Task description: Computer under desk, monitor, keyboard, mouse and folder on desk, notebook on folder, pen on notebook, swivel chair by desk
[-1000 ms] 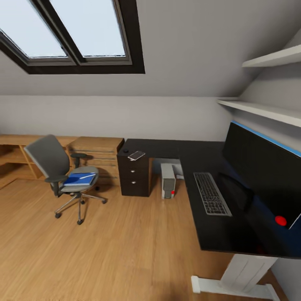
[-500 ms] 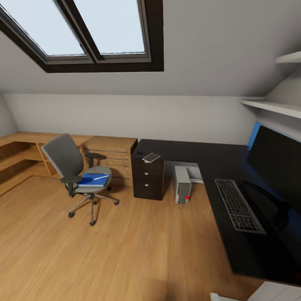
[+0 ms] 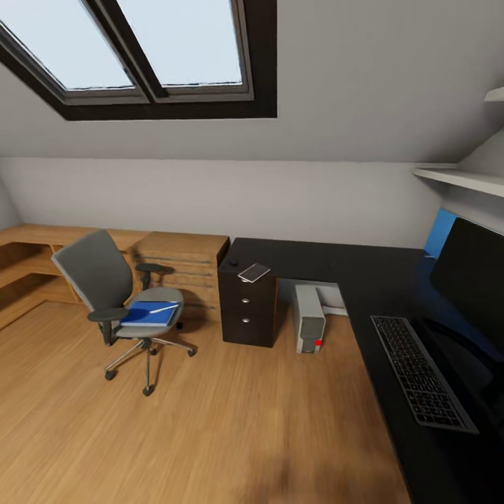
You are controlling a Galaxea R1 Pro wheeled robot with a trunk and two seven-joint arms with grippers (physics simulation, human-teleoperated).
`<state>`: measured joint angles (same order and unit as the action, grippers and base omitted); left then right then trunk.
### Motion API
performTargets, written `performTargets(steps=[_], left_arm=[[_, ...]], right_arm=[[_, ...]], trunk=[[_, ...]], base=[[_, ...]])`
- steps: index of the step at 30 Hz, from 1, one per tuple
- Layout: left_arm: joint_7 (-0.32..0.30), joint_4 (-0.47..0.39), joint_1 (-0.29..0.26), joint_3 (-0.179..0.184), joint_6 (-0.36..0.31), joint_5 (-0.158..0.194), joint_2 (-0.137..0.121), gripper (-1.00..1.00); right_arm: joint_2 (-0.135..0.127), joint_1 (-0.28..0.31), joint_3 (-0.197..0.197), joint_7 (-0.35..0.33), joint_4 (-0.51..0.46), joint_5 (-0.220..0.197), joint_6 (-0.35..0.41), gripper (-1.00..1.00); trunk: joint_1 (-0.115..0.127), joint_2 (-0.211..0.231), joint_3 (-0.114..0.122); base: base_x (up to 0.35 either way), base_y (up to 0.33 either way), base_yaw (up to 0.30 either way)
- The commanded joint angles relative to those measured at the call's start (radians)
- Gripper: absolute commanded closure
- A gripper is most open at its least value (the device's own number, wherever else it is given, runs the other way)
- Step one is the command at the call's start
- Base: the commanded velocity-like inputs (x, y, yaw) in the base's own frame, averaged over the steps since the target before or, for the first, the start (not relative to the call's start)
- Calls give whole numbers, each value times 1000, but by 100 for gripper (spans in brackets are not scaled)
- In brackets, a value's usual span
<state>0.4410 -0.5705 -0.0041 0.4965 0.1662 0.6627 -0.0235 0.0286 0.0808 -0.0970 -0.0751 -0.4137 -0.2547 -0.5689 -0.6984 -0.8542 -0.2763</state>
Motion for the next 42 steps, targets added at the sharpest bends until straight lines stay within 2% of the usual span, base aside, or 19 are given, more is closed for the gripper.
performTargets(steps=[1, 14, 38, 42], left_arm=[[7, 18, 0, 9, 44, 9, -1, -100], [7, 27, 0, 10, 60, 9, 0, -100], [7, 27, 0, 10, 61, 9, 1, -100], [7, 27, 0, 10, 60, 9, 1, -100]], right_arm=[[-1, 1, -3, -6, 1, -10, -4, -100], [1, 2, -3, -6, 10, -9, -3, -100], [7, 1, -4, -8, 26, -7, -2, -100], [4, 1, -4, -9, 27, -5, -3, -100]], trunk=[[-1, -1, -1], [-1, -1, -1], [-1, -1, -1], [15, 27, 12]], base=[[333, 118, 0], [333, 119, 0], [333, 4, 0], [333, 0, 0]])
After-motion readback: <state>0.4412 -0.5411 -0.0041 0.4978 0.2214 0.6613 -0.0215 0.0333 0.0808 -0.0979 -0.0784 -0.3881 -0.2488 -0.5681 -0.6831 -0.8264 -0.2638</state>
